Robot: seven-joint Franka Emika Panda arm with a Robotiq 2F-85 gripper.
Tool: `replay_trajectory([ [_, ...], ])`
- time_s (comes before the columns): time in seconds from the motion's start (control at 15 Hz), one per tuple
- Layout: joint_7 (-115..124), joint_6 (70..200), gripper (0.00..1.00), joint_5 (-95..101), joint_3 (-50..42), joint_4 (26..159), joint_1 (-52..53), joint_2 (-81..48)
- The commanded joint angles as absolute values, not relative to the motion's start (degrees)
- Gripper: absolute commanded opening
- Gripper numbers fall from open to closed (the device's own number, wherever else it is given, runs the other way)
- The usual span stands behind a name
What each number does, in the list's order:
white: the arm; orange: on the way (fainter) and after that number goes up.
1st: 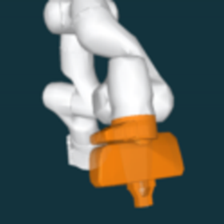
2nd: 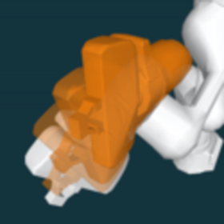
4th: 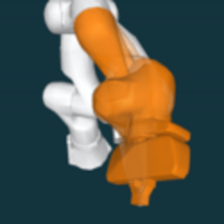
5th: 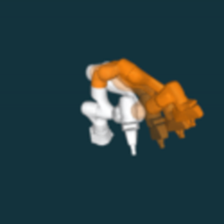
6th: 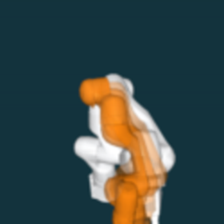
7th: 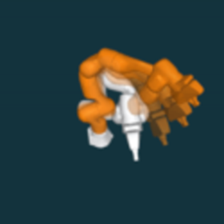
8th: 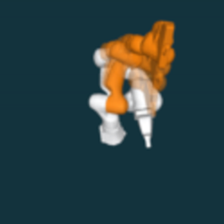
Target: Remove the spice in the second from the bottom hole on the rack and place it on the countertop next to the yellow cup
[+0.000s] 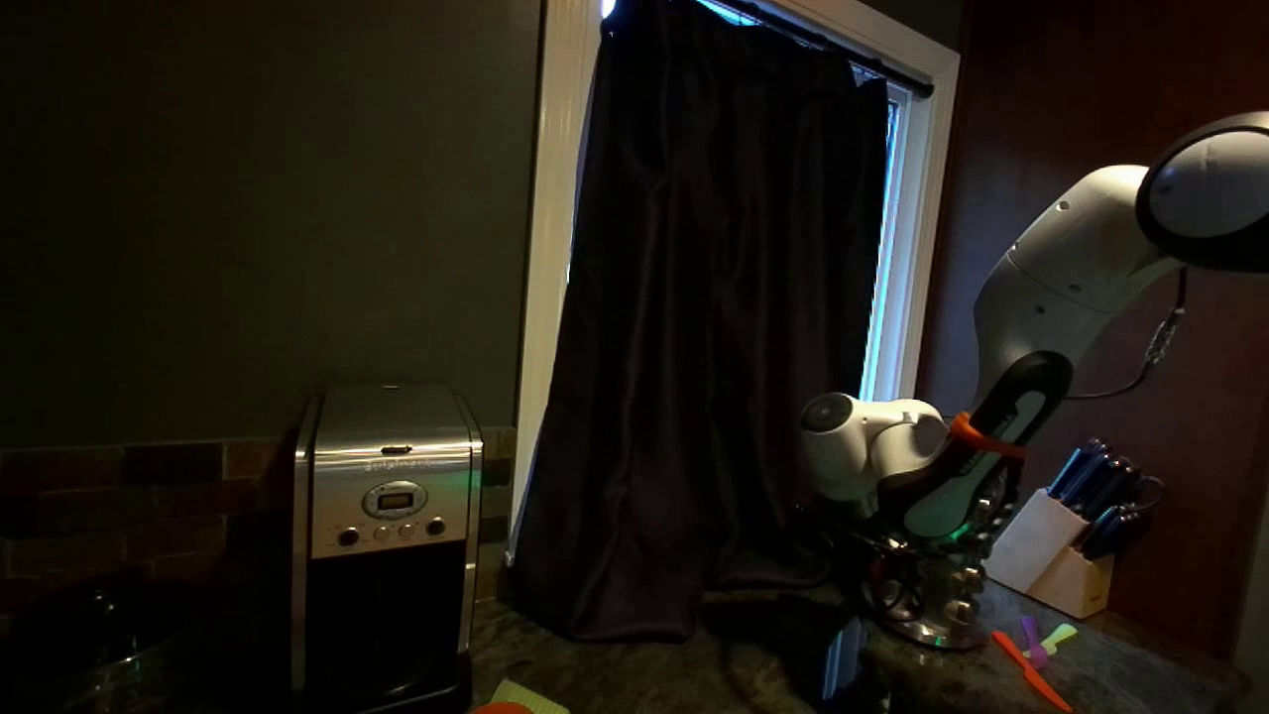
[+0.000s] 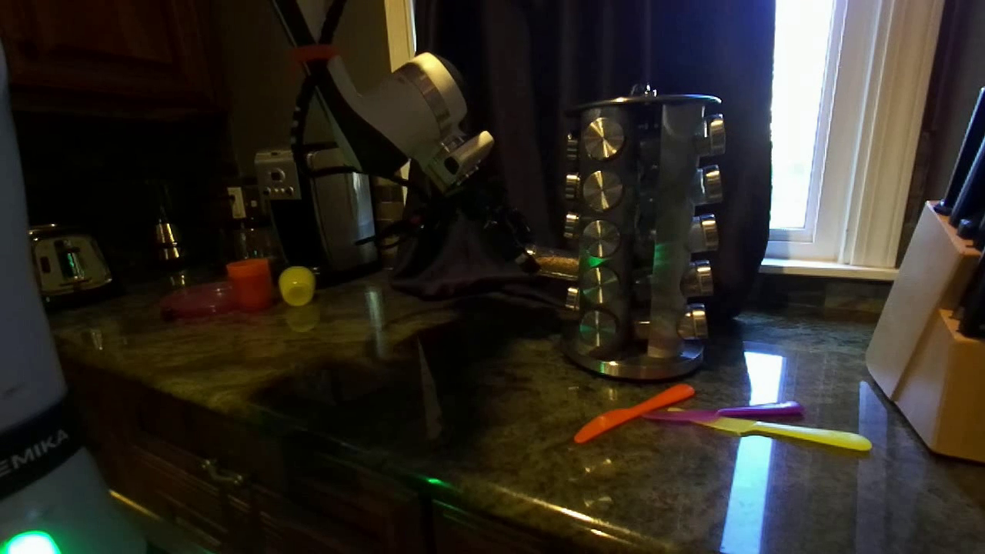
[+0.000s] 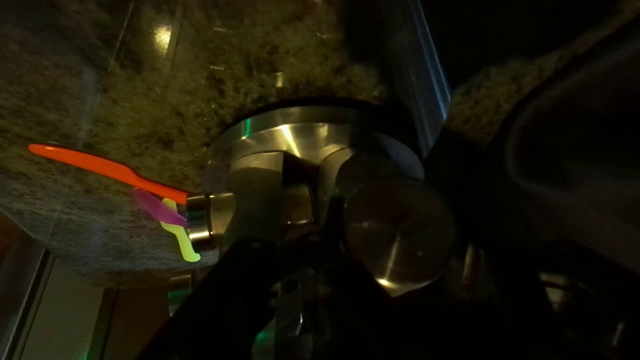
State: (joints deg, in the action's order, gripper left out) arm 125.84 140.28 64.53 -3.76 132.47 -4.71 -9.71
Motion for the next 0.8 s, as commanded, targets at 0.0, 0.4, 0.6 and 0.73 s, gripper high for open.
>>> replay_trajectory([
  [0.0,123.5,141.3,0.25,61.7,-3.5,134.3,-3.9,-7.7],
  [0.4,119.0,143.2,0.25,56.5,-3.0,135.4,-3.7,-6.1],
  [0.6,106.4,148.4,0.25,45.6,-2.5,137.6,-4.3,-4.7],
  [0.73,97.1,150.3,0.25,36.4,-1.8,138.9,-4.3,-4.0],
])
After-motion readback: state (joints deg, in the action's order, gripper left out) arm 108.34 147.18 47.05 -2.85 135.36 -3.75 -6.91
